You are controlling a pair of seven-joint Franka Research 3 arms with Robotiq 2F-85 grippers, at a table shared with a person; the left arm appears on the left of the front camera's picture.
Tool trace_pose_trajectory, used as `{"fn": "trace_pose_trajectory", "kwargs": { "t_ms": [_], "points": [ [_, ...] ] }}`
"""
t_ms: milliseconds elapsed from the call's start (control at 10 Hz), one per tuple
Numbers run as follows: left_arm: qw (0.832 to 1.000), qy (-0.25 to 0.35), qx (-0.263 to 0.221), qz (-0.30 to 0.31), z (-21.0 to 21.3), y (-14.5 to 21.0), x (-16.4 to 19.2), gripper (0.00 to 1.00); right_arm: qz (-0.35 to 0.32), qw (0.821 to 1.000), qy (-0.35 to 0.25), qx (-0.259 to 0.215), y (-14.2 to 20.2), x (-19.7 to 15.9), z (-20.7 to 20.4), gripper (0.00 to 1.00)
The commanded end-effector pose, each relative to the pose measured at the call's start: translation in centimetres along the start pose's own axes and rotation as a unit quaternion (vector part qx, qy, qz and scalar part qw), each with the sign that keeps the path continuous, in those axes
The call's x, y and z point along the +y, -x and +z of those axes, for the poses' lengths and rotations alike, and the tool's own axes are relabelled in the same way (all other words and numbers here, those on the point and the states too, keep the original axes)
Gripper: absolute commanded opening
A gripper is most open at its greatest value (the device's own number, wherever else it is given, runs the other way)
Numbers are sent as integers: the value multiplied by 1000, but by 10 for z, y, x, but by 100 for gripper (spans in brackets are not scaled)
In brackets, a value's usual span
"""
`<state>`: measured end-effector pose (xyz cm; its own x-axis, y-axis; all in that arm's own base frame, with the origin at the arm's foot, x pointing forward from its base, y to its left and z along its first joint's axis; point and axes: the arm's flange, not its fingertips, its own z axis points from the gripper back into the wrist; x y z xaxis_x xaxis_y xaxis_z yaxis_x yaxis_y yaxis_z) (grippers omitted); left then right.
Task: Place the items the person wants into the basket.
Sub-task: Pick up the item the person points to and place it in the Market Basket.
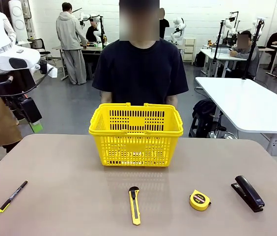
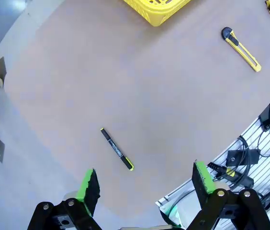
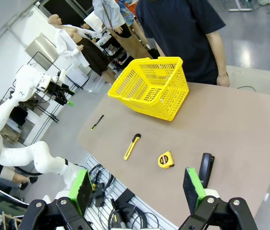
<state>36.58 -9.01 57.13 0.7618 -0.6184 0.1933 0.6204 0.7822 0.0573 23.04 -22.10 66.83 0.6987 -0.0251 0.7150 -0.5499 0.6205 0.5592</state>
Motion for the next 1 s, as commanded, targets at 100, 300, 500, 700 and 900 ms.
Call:
{"fn": "trace_pose_trajectory", "kwargs": {
  "t_ms": [100,300,500,700,900],
  "points": [
    [1000,-2,-5,-6,3,-1,-3,100,7,1000,-11,-9,-2,1,0,100],
    [1000,-2,-5,-6,3,-1,-3,100,7,1000,-11,-9,-2,1,0,100],
    [1000,-2,-5,-6,3,-1,-3,100,7,1000,-11,-9,-2,1,0,100],
    [1000,-2,-5,-6,3,-1,-3,100,7,1000,-11,-9,-2,1,0,100],
    [1000,-2,-5,-6,3,-1,-3,100,7,1000,-11,-9,-2,1,0,100]
  ]
}}
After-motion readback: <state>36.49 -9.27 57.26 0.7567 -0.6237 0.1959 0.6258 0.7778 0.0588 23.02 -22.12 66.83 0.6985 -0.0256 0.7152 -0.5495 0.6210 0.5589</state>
